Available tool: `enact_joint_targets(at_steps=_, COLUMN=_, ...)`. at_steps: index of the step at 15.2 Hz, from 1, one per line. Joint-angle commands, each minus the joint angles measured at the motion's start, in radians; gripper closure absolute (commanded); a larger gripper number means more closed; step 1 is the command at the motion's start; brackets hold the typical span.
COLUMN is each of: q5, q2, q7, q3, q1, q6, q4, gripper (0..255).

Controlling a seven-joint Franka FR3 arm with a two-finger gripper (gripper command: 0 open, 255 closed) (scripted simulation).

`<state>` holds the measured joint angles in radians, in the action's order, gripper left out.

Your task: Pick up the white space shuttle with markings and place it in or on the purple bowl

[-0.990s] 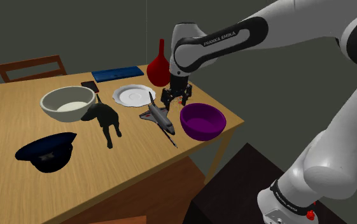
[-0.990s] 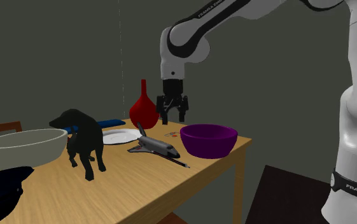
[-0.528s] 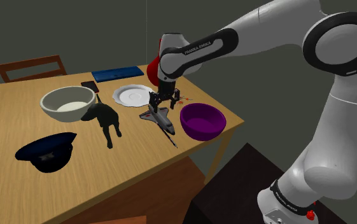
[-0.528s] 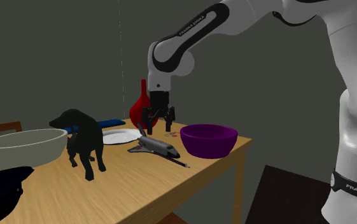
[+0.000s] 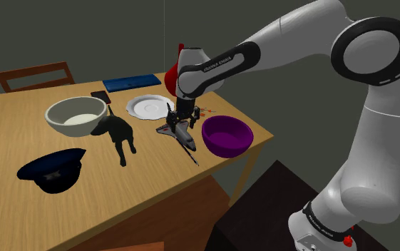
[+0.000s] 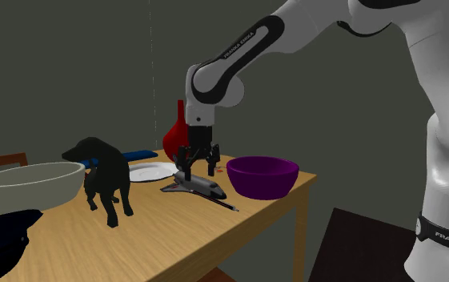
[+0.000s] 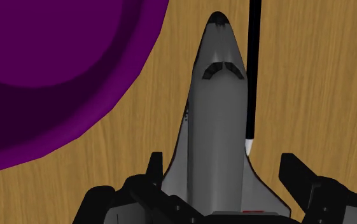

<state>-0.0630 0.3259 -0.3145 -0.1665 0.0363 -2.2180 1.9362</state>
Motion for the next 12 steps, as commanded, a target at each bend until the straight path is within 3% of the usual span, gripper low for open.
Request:
enact_joint_targets(at_steps=1, q5=0.000, q2=0.001, q7=0.000, q3=0.000, q1=0.000, q6=-0.002, q4=0.001, gripper=0)
enact_joint_targets(at_steps=5, q5=0.000, q2=0.001, q7=0.000, q3=0.000, q1=0.000, q6=-0.002, q4=0.001, gripper=0)
enact_joint_targets(at_steps=6, q5=0.000, q2=0.001, q7=0.000, q3=0.000, q1=0.000, q6=-0.002, q4=0.001, gripper=255)
enact_joint_targets(at_steps=12, q5=0.000, q2=0.001, q7=0.000, q3=0.000, q1=0.000, q6=-0.002, q4=0.001, gripper=255)
